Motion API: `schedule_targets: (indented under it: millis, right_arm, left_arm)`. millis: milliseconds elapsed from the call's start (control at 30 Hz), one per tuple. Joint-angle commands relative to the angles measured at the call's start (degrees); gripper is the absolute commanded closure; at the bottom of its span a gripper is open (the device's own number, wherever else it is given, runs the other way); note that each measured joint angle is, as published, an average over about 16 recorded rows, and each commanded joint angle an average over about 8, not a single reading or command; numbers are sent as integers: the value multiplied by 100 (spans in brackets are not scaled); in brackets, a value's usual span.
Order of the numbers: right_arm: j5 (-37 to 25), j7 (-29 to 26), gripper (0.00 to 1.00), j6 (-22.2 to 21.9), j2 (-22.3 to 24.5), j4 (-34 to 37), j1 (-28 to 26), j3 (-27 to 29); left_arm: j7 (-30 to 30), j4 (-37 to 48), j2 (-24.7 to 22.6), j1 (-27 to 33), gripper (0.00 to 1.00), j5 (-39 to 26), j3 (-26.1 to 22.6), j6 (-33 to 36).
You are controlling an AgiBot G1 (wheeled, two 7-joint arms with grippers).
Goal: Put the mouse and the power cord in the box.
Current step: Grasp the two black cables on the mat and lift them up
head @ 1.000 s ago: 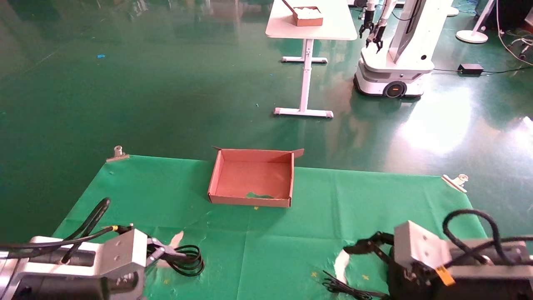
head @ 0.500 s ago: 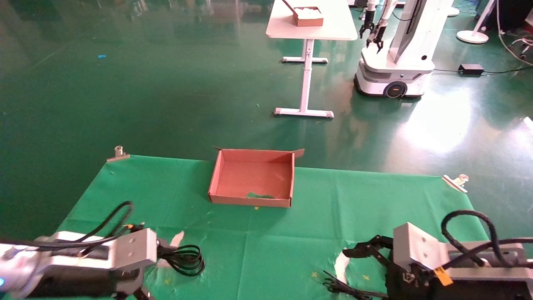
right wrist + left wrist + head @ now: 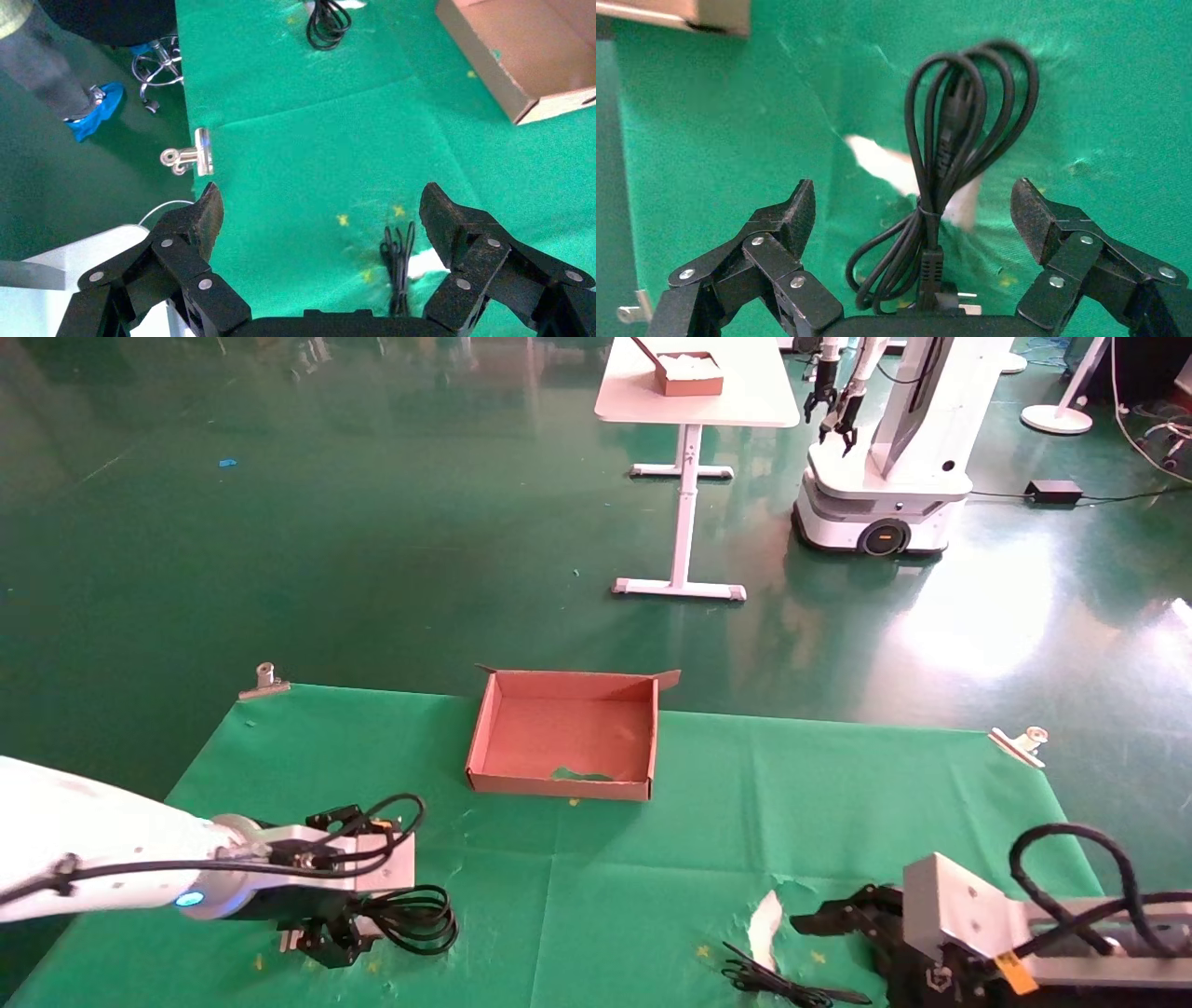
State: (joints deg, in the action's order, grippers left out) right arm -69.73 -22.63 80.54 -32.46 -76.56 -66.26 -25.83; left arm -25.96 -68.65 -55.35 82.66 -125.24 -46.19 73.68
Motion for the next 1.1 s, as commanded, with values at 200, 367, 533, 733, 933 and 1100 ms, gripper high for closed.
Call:
schedule_targets:
  millis: [200,367,533,733,933,1100]
  right_arm:
    - [-2,-23,0,-19,46,-13,43,5]
    - [-6,-37,0,-26,68,-9,59,6]
    - [-141,-22,0,-30,82,-22,55,-39]
    - [-1383,-60,0,37,-231,-77,-371,-502]
    - [-3167,-330,0,51,-1072,-21,-1036,-1206]
    - [-4014,-582,0,-78,-1717,277,-1279,-1560]
  left_arm:
    - [-176,387,-356,-29,0,-669,-229,-277]
    - [-272,607,-548,-55,0,-1048,-343,-480]
    - [-311,780,-666,-36,0,-1240,-405,-562]
    - [-265,888,-708,-9,0,-1241,-416,-578]
    - [-239,928,-718,2,0,-1229,-416,-590]
    - [-230,940,-721,5,0,-1225,-416,-594]
